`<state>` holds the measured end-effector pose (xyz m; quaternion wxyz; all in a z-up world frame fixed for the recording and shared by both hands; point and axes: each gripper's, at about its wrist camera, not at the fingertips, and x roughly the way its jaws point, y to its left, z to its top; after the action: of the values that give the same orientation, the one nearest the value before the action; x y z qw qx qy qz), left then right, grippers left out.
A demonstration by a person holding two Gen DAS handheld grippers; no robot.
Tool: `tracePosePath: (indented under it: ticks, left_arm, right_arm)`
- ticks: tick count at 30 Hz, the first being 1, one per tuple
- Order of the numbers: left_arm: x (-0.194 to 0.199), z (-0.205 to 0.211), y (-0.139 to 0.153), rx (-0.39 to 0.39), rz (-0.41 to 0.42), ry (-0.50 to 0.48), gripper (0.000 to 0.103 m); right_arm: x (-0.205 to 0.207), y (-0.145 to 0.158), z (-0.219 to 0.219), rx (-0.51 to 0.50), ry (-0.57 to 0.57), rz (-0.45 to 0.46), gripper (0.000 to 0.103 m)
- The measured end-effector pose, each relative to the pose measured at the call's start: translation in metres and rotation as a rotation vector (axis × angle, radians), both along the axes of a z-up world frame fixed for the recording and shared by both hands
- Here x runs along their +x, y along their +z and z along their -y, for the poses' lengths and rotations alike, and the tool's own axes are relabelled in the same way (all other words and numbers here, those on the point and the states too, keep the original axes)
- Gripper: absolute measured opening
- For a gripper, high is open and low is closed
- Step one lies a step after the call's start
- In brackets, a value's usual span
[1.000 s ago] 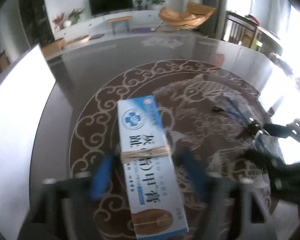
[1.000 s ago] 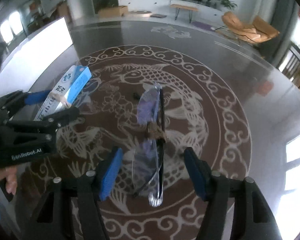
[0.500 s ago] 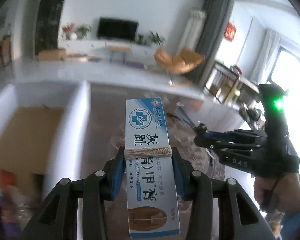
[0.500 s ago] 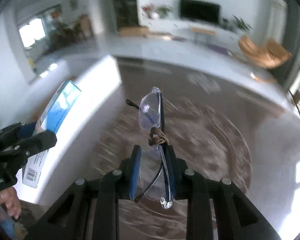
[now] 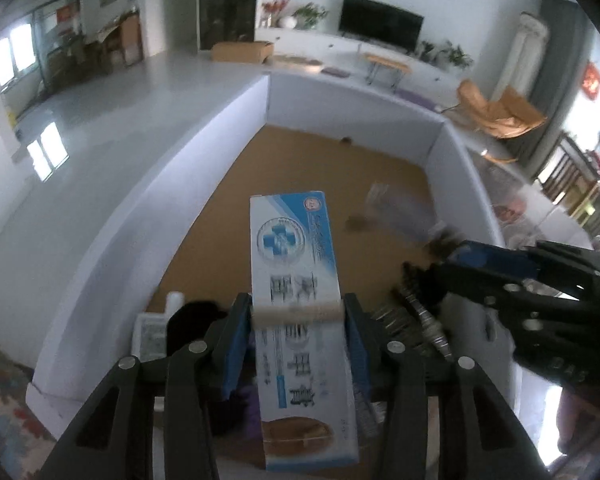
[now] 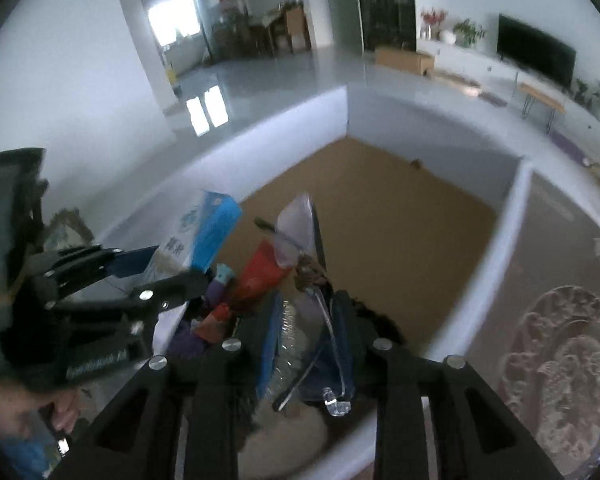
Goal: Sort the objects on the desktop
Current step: 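Carry the box and glasses into the cardboard bin and open both grippers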
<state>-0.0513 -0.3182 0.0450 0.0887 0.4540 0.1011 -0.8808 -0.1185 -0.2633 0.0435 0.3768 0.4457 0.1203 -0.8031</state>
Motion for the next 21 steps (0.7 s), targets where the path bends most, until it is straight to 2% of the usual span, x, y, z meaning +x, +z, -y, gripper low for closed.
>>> tracePosePath:
  ticks: [1, 2, 3, 4, 5, 6, 7, 8, 12, 14, 17, 21]
  left_arm:
    - [0.002, -0.003, -0.003, -0.007, 0.003, 0.002, 0.062]
    - [0.005, -0.003, -0.004, -0.022, 0.003, 0.010, 0.066]
    - [0.007, -0.005, -0.002, -0.065, 0.001, 0.038, 0.075]
    - [0.009, -0.008, -0.002, -0.090, -0.008, 0.056, 0.085]
    - [0.016, -0.015, 0.002, -0.110, -0.026, 0.075, 0.090]
    - [0.022, -0.019, 0.006, -0.136, -0.054, 0.108, 0.095]
    - [0.023, -0.017, 0.009, -0.157, -0.074, 0.140, 0.095]
    - [0.019, -0.017, 0.013, -0.176, -0.086, 0.164, 0.095]
    - [0.033, -0.024, 0.023, -0.164, -0.131, 0.261, 0.095]
    - [0.037, -0.029, 0.024, -0.169, -0.125, 0.308, 0.095]
    - [0.038, -0.038, 0.023, -0.144, -0.136, 0.290, 0.095]
    - [0.042, -0.046, 0.024, -0.182, -0.129, 0.300, 0.095]
  right_arm:
    - [-0.001, -0.006, 0.005, 0.022, 0.000, 0.019, 0.044]
    - [-0.001, -0.009, 0.007, 0.036, -0.008, 0.027, 0.054]
    - [0.002, -0.008, 0.005, 0.033, -0.022, 0.017, 0.057]
    - [0.003, -0.006, -0.001, 0.015, -0.030, 0.013, 0.064]
    - [0.005, -0.001, -0.009, -0.010, -0.035, 0.010, 0.074]
    - [0.006, 0.003, -0.018, -0.022, -0.049, -0.003, 0.079]
    - [0.002, 0.009, -0.030, -0.029, -0.068, -0.024, 0.086]
    - [0.004, 0.015, -0.040, -0.038, -0.084, -0.049, 0.089]
    - [0.000, 0.034, -0.067, -0.063, -0.115, -0.106, 0.091]
    - [0.003, 0.039, -0.074, -0.062, -0.119, -0.120, 0.092]
    - [0.008, 0.038, -0.073, -0.050, -0.109, -0.127, 0.092]
    - [0.014, 0.034, -0.070, -0.026, -0.073, -0.137, 0.092]
